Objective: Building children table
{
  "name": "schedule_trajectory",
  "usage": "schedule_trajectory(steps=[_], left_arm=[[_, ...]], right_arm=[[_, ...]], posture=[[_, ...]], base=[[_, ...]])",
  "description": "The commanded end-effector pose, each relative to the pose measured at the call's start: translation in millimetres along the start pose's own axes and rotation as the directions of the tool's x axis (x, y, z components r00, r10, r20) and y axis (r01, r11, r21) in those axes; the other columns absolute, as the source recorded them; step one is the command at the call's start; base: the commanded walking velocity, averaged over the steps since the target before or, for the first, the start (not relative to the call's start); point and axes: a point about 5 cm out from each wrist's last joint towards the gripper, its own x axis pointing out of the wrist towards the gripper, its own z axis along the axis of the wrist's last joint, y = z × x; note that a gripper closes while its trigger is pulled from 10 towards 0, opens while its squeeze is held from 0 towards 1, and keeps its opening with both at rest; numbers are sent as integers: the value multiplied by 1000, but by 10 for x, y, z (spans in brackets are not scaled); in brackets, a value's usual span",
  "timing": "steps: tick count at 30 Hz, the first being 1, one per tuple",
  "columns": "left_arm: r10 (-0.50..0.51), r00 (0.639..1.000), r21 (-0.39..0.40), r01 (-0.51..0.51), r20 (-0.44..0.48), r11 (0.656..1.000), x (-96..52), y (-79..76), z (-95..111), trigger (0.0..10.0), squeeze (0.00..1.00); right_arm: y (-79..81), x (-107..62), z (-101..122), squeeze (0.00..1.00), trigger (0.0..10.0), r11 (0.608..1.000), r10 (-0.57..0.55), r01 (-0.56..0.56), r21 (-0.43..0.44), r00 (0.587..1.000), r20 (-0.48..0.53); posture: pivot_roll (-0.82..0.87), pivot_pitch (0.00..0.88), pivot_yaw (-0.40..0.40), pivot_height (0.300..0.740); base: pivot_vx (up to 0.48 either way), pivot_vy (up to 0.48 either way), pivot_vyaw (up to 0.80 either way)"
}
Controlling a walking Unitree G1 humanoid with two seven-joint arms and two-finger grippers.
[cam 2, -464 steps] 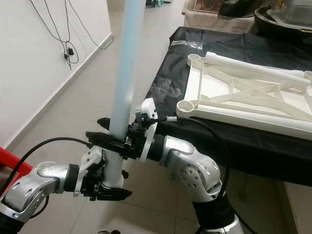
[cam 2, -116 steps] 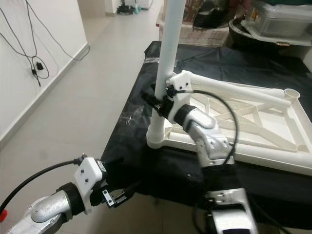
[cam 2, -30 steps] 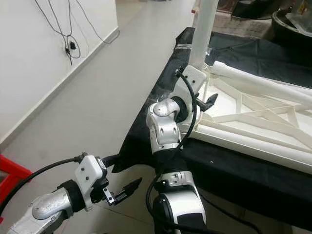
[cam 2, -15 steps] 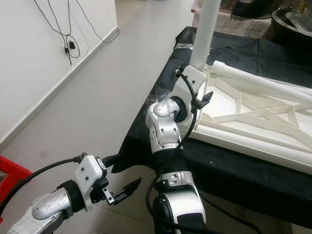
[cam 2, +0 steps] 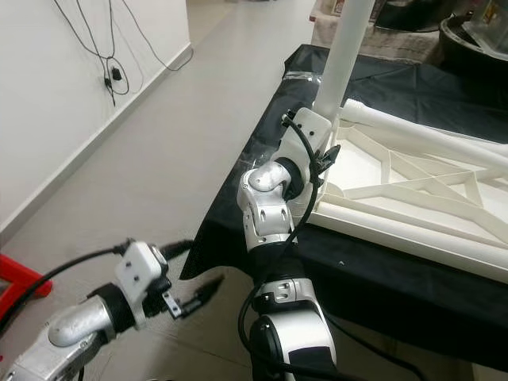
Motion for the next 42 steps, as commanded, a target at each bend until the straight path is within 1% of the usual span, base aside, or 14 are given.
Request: schedule_trajectory(steps=[1,3,4,5,6,7,10,14,15,20,22,25,37,42], left_arm=[[23,1000,-2,-23,-17,1000,-2,25,-45,10000,0],[78,997,2,-78,-5,997,26,115,-21,10000,0],[78,997,2,-78,-5,997,26,115,-21,10000,0],[113,994,4,-113,1,994,44,170,-5,10000,0],[141,990,-13,-141,8,990,63,219,11,10000,1000],[141,990,-13,-141,8,990,63,219,11,10000,1000],[215,976,26,-215,25,976,119,352,77,10000,1000],[231,973,43,-232,29,972,132,382,94,10000,1000],[256,966,86,-257,23,963,151,440,111,10000,0],[357,934,183,-351,-2,918,200,665,135,10000,0],[366,931,184,-356,-20,916,244,749,126,10000,0],[315,949,179,-304,-34,936,306,731,105,10000,0],[155,987,217,-143,-41,966,556,578,67,10000,0],[171,985,240,-161,-24,957,636,642,101,10000,0]], right_arm=[[18,15,374,0,0,986,14,-30,162,994,104],[63,20,608,0,0,957,147,-196,215,963,227],[63,20,608,0,0,957,147,-196,215,963,227],[109,3,640,0,0,914,261,-310,263,944,203],[141,-38,674,0,0,858,380,-433,275,897,227],[141,-38,674,0,0,858,380,-433,275,897,227],[160,-182,640,0,0,702,598,-649,292,761,252],[157,-204,607,0,0,684,623,-669,291,743,244],[150,-241,550,0,0,653,660,-698,294,715,232],[130,-338,401,0,0,540,753,-768,344,624,209],[129,-412,342,0,0,469,804,-808,358,558,208],[137,-505,300,0,0,420,837,-836,353,507,204],[125,-762,166,0,0,301,910,-889,344,375,174],[103,-814,122,0,0,260,930,-905,338,329,163]], posture=[[118,157,-14,740],[113,150,-9,740],[113,150,-9,740],[110,144,-9,740],[111,142,-9,740],[111,142,-9,740],[100,137,-4,740],[101,134,-4,740],[100,132,-4,740],[105,124,-3,740],[107,123,-4,740],[99,120,-2,740],[97,122,-7,740],[96,125,-7,740]], base=[[0,0,0],[0,0,0],[0,0,0],[0,0,0],[0,0,0],[0,0,0],[0,0,0],[0,0,0],[0,0,0],[0,0,0],[0,0,0],[0,0,0],[0,0,0],[0,0,0]])
